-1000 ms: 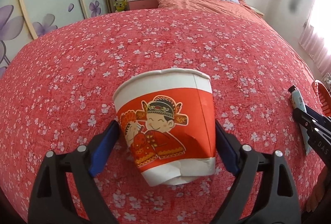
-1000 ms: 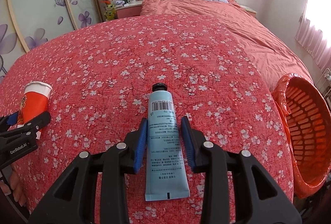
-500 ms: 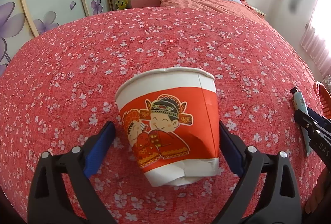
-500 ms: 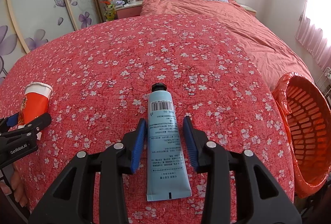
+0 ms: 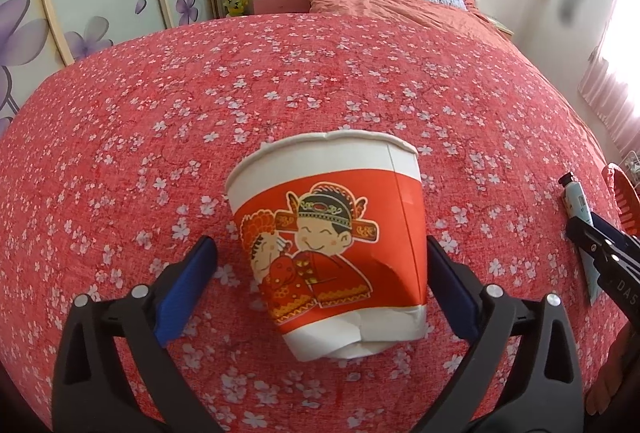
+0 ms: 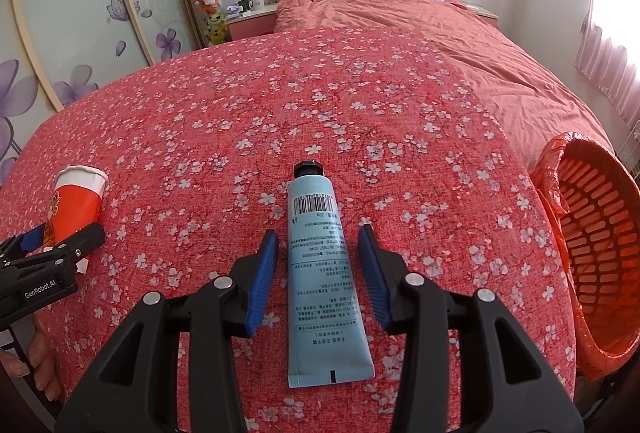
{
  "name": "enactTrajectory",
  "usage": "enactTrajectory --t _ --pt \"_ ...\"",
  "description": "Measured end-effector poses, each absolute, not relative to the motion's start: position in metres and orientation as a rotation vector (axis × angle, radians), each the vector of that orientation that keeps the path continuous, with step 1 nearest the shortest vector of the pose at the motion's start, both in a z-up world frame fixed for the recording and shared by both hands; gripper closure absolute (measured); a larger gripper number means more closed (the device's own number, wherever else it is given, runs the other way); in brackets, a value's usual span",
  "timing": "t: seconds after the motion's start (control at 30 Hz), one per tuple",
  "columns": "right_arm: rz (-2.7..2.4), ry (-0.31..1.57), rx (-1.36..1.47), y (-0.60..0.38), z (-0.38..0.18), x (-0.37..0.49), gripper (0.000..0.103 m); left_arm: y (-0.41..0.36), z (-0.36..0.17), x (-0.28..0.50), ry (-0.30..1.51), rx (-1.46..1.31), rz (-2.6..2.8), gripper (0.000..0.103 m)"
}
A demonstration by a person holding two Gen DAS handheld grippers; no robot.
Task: Collect trash
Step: 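Lift the paper cup with the left tool while the right tool lifts the blue tube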
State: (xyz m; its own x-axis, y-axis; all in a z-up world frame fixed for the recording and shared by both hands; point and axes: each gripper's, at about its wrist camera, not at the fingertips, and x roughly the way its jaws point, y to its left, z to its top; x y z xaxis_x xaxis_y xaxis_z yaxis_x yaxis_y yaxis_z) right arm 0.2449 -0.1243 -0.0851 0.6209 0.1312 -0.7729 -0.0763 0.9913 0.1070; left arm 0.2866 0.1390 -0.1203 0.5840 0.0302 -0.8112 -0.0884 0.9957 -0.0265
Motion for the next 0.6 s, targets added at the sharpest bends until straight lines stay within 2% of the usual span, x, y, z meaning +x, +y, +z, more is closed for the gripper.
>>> enactTrajectory --t 0.4,0.5,0.53,0.6 --pt "0.112 0.893 0.056 -0.125 -0.084 0.244 0.061 0.146 -0.119 0.281 0.933 -0.086 0.06 0.005" --pt "0.108 0.895 0.032 -0.12 -0.084 0.245 0.061 0.148 -0.118 0.279 0.93 -0.06 0.064 0.015" --pt "0.111 0.894 0.033 -0.119 -0.084 0.246 0.062 0.147 -0.117 0.278 0.927 -0.045 0.061 0.021" --pt "0.12 0.891 0.04 -0.119 -0.083 0.247 0.073 0.145 -0.116 0.276 0.927 -0.031 0.047 0.023"
